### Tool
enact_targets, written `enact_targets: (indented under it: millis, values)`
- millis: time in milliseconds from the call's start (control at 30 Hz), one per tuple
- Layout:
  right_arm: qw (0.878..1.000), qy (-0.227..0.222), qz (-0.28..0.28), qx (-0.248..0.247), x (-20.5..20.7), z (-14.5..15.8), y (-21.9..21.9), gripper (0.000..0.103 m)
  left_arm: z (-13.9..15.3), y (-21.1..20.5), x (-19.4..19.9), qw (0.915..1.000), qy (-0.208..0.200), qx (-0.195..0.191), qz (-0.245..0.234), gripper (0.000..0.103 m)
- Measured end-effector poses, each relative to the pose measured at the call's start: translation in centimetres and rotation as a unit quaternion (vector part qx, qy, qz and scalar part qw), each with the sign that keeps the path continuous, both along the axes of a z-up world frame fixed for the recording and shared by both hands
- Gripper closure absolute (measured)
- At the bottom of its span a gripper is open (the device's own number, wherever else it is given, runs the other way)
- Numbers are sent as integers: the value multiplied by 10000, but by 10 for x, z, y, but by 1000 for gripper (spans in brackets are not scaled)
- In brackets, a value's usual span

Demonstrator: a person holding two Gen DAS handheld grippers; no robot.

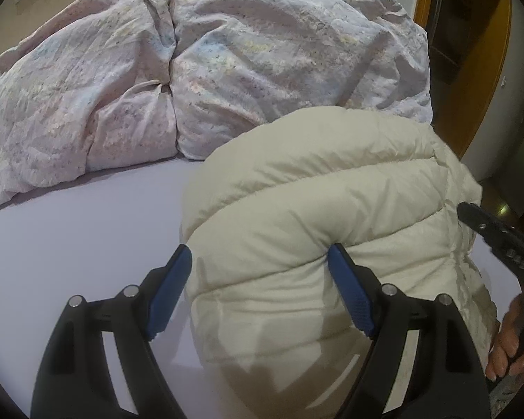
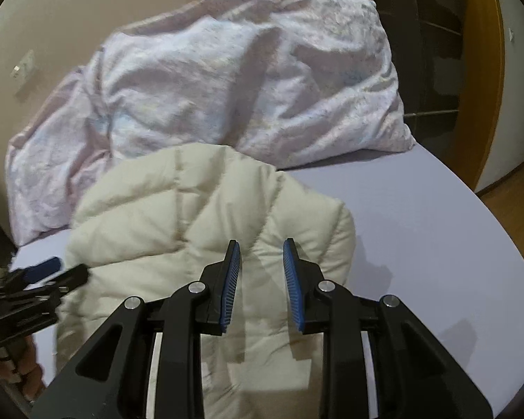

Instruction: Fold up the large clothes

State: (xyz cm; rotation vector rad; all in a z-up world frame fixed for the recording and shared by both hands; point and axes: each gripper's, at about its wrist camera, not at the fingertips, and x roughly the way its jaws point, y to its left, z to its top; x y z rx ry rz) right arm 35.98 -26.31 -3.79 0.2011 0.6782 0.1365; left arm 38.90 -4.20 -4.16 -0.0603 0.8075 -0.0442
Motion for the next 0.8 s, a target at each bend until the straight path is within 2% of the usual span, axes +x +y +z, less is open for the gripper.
enact_targets:
  millis: [100, 433, 800]
  values:
    - [9997, 214, -116, -94, 13, -16, -7, 76, -7, -4, 6, 10000, 26, -5, -44, 21]
    - [9986, 412, -259, -189, 27, -50, -11, 75, -26, -11, 22, 9999, 38, -20, -167, 12]
    - [9983, 396, -331, -253, 32, -56, -6, 75, -44, -2, 31, 9995, 1, -190, -234, 6]
